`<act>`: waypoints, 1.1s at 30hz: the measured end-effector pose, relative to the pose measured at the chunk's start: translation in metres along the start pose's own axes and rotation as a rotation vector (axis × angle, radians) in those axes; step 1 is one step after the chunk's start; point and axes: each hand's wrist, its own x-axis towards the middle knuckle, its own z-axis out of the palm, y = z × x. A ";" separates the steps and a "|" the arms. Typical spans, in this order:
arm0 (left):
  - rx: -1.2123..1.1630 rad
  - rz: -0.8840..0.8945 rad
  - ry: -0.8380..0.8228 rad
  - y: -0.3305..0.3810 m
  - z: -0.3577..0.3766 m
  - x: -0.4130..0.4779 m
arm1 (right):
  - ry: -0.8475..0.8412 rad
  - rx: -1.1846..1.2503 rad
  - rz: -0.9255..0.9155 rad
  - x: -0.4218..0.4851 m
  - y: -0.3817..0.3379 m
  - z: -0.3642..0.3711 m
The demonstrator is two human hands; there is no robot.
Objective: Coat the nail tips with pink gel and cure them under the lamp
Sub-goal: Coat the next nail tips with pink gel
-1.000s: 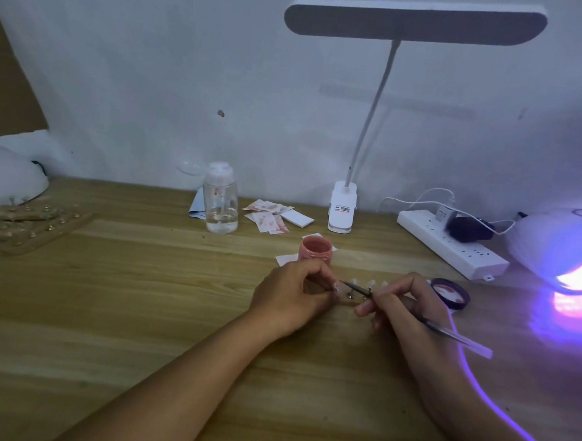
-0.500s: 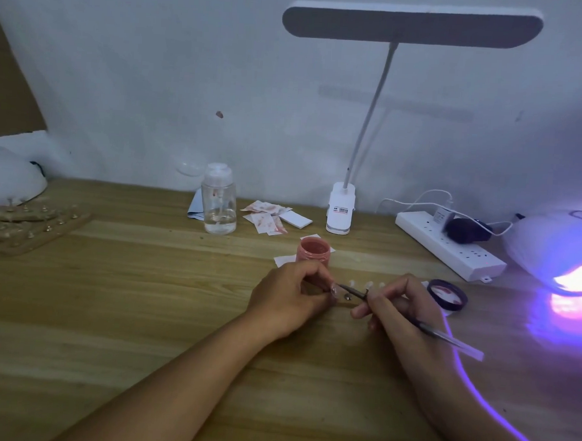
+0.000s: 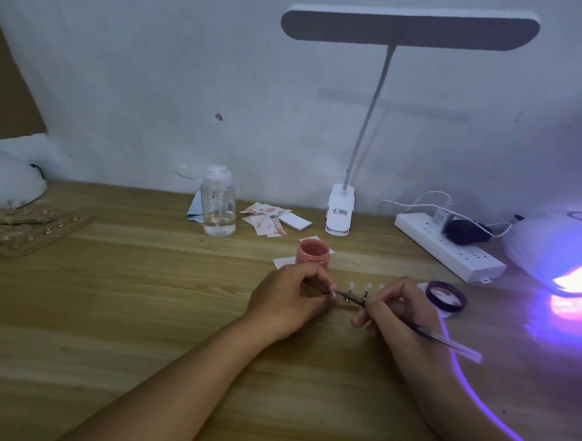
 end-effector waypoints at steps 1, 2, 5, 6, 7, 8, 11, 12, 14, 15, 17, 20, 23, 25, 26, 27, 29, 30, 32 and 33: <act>0.004 0.000 0.000 0.000 0.000 0.000 | 0.002 0.000 -0.007 0.000 0.000 0.000; 0.007 0.000 0.001 0.000 0.000 0.000 | 0.004 0.000 -0.013 0.000 0.000 0.000; 0.008 0.001 0.002 -0.001 0.000 0.000 | -0.003 -0.007 -0.012 -0.001 -0.002 0.000; 0.010 0.000 0.003 0.000 0.000 -0.001 | 0.001 -0.004 -0.008 -0.001 -0.002 0.000; 0.011 -0.003 0.003 0.000 0.000 -0.001 | 0.004 -0.008 -0.003 -0.001 -0.002 0.000; 0.012 -0.006 0.004 0.000 -0.001 0.000 | 0.007 -0.018 0.004 -0.002 -0.003 0.000; 0.019 -0.013 0.007 0.001 -0.001 0.000 | 0.036 -0.009 0.017 -0.001 -0.004 0.001; 0.016 -0.015 0.005 0.002 0.000 0.000 | 0.036 -0.016 0.017 -0.002 -0.005 0.001; 0.018 -0.013 0.005 0.001 0.000 0.000 | 0.043 -0.024 0.013 -0.002 -0.005 0.000; 0.023 -0.015 0.006 0.001 0.000 -0.001 | 0.048 -0.019 0.011 -0.002 -0.005 0.000; 0.024 -0.021 0.009 0.002 0.000 -0.001 | 0.039 -0.019 0.011 -0.002 -0.005 0.000; 0.000 -0.026 0.009 0.002 0.000 -0.001 | 0.052 -0.024 0.001 -0.003 -0.004 0.000; -0.021 -0.028 0.010 0.001 0.000 -0.001 | 0.029 -0.040 0.012 -0.003 -0.004 0.001; -0.026 -0.030 0.007 0.001 0.000 0.000 | 0.036 -0.030 0.022 -0.003 -0.003 0.001; -0.024 -0.031 0.008 0.001 0.000 0.000 | 0.039 -0.031 0.022 -0.003 -0.004 0.001; -0.021 -0.031 0.010 0.001 0.000 0.000 | 0.044 -0.030 0.017 -0.003 -0.004 0.002; -0.029 -0.038 0.006 0.001 0.000 0.001 | 0.053 -0.020 0.010 -0.004 -0.006 0.003; -0.033 -0.040 0.004 0.001 0.001 0.001 | 0.051 -0.020 0.008 -0.004 -0.006 0.003; -0.032 -0.043 0.003 0.001 0.001 0.001 | 0.041 -0.020 0.014 -0.005 -0.007 0.003; -0.033 -0.043 0.002 0.001 0.000 0.001 | 0.045 -0.018 0.017 -0.005 -0.007 0.002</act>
